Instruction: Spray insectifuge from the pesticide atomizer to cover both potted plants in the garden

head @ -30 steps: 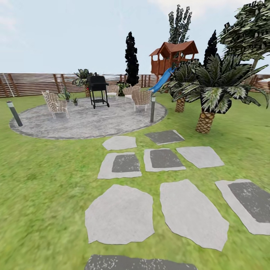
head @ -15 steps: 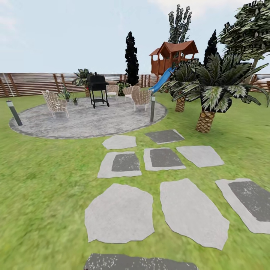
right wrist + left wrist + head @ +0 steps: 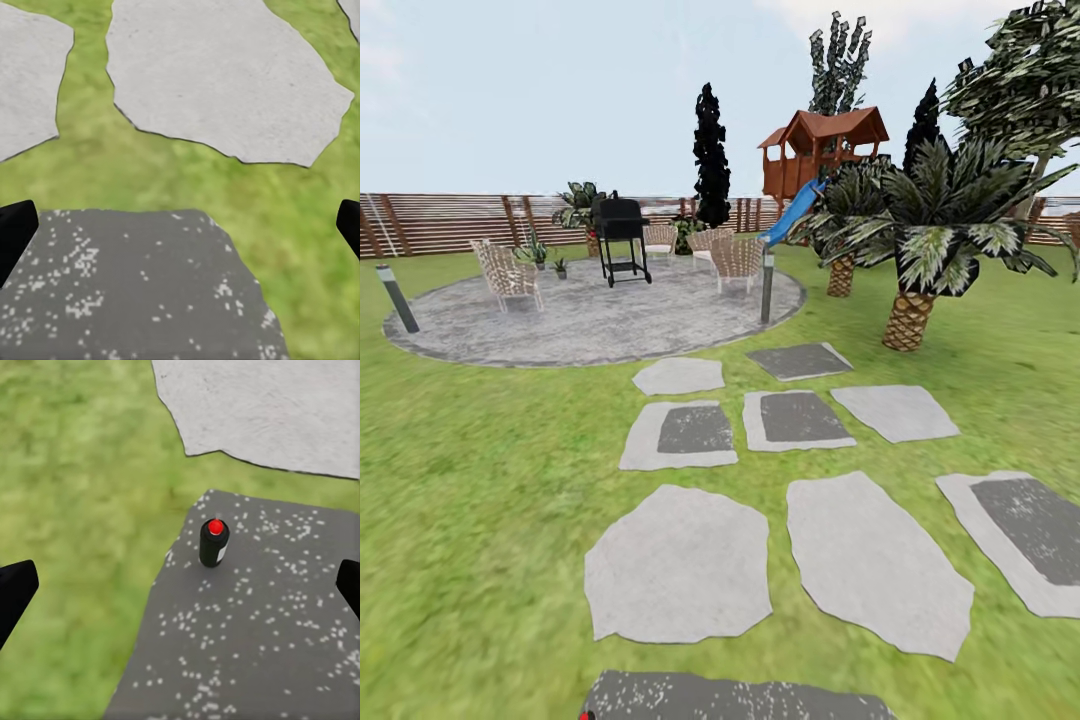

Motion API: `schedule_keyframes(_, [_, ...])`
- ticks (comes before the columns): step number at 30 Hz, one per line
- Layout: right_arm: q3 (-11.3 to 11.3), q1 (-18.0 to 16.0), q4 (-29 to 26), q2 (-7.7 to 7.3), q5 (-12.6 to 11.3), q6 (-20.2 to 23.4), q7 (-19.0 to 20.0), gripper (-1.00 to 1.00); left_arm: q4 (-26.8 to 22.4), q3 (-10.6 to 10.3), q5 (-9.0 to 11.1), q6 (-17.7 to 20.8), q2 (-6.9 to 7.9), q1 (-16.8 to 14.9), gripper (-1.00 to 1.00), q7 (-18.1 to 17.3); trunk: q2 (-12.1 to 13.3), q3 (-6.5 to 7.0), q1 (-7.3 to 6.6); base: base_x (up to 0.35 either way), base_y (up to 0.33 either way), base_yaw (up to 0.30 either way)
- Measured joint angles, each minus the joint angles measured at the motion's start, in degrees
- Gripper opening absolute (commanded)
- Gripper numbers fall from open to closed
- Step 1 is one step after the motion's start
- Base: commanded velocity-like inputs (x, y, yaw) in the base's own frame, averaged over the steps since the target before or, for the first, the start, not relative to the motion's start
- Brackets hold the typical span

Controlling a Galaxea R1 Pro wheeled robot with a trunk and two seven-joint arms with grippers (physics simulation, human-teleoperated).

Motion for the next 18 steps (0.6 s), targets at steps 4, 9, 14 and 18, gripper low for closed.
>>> schedule_keyframes(4, [-0.02, 0.0, 0.01, -0.03, 0.01, 0.0, 0.01, 1.0, 0.05, 0.0, 0.0, 0.0, 0.0, 0.0, 1.0, 0.0, -1.6, -0.72, 0.88, 0.0, 0.0, 0.0])
schedule_keyframes(9, [0.02, 0.0, 0.02, -0.08, 0.01, 0.0, 0.01, 1.0, 0.27, 0.0, 0.0, 0.0, 0.0, 0.0, 1.0, 0.0, -3.61, -1.62, 1.98, 0.0, 0.0, 0.0])
schedule_keyframes(14, [-0.05, 0.0, 0.02, -0.09, 0.01, 0.01, 0.01, 1.0, 0.47, -0.01, -0.07, 0.0, 0.0, 0.0, 1.0, 0.0, -5.62, -2.51, 3.08, 0.0, 0.0, 0.0])
schedule_keyframes(18, [-0.04, 0.0, 0.02, -0.09, 0.01, 0.01, 0.01, 1.0, 0.58, -0.01, -0.09, 0.0, 0.0, 0.0, 1.0, 0.0, -7.22, -3.23, 3.95, 0.0, 0.0, 0.0])
